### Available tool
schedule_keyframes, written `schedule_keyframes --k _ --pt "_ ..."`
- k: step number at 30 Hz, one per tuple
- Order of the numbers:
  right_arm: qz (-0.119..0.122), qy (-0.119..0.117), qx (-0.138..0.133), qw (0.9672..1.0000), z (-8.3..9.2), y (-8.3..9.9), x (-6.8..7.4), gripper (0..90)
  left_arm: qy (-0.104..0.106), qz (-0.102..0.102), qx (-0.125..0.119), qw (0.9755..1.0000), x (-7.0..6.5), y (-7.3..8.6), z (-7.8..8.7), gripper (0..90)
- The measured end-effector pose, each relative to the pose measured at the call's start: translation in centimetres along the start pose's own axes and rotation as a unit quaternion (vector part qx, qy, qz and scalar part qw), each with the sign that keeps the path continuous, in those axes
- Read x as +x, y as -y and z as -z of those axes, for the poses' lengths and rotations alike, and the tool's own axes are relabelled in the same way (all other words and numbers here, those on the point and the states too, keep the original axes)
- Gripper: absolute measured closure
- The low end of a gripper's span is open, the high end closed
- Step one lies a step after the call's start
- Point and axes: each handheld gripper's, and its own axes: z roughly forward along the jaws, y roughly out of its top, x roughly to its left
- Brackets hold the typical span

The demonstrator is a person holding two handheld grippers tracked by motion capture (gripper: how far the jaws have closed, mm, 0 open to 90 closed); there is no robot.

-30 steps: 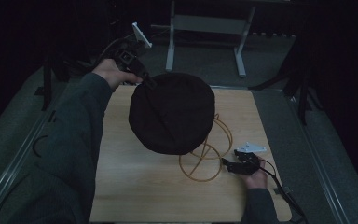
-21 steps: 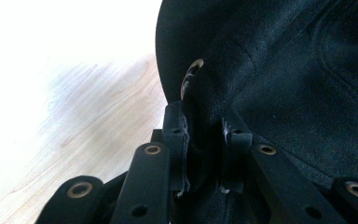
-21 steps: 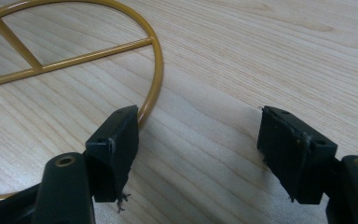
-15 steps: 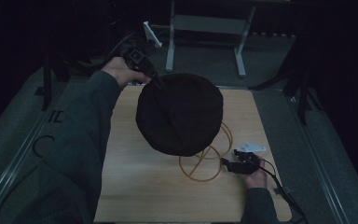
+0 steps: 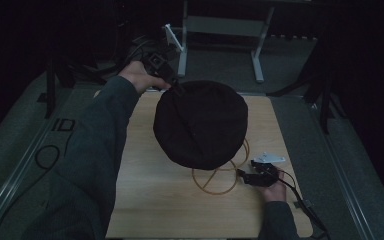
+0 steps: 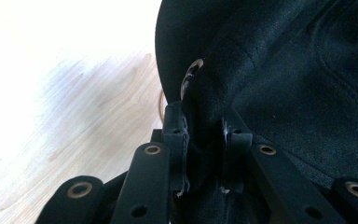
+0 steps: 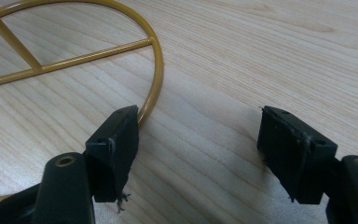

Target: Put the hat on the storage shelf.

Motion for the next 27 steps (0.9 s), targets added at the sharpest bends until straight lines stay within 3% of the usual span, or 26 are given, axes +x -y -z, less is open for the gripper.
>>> schedule_keyframes --k 22,27 --pt "0.001 -0.004 0.000 1.0000 -0.2 -0.2 -0.1 29.1 -0.001 -0.015 0.019 0.9997 -1.7 -2.1 -2.5 75.6" --pt "0.001 -0.002 0.001 1.0000 -0.2 -0.2 -0.1 29.1 -0.007 -0.025 0.029 0.9992 -2.6 -2.9 -3.5 75.5"
